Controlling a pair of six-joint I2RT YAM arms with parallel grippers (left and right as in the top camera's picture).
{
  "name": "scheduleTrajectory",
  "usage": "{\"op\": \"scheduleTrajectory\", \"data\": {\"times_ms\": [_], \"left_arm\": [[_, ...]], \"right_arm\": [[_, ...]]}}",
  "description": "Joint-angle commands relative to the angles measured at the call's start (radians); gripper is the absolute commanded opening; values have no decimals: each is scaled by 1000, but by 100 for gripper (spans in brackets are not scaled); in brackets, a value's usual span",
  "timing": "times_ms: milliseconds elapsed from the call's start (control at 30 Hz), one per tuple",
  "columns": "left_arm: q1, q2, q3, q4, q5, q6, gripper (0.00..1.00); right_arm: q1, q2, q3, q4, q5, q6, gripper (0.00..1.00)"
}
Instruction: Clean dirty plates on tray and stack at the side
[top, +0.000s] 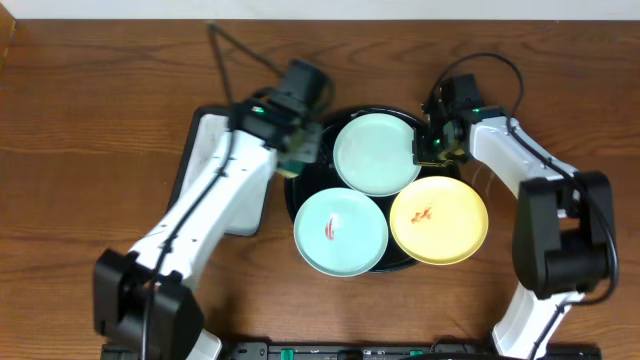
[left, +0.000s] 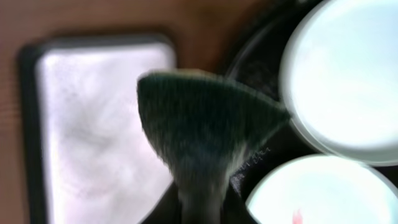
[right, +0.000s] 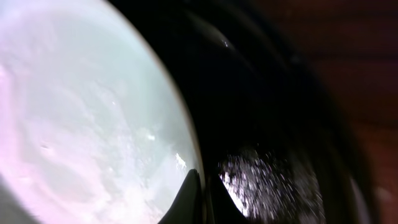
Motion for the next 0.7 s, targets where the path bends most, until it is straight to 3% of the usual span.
{"op": "scheduleTrajectory", "data": {"times_ms": [0, 300, 667], "left_arm": [[95, -13, -4, -73, -15, 8, 7], [333, -12, -110, -27, 200, 13, 7], [401, -11, -141, 45, 198, 53, 8]], "right_arm": [[11, -139, 0, -9, 47, -29, 1], [106, -324, 0, -32, 285, -64, 1], [281, -330, 0, -5, 714, -158, 1]]}}
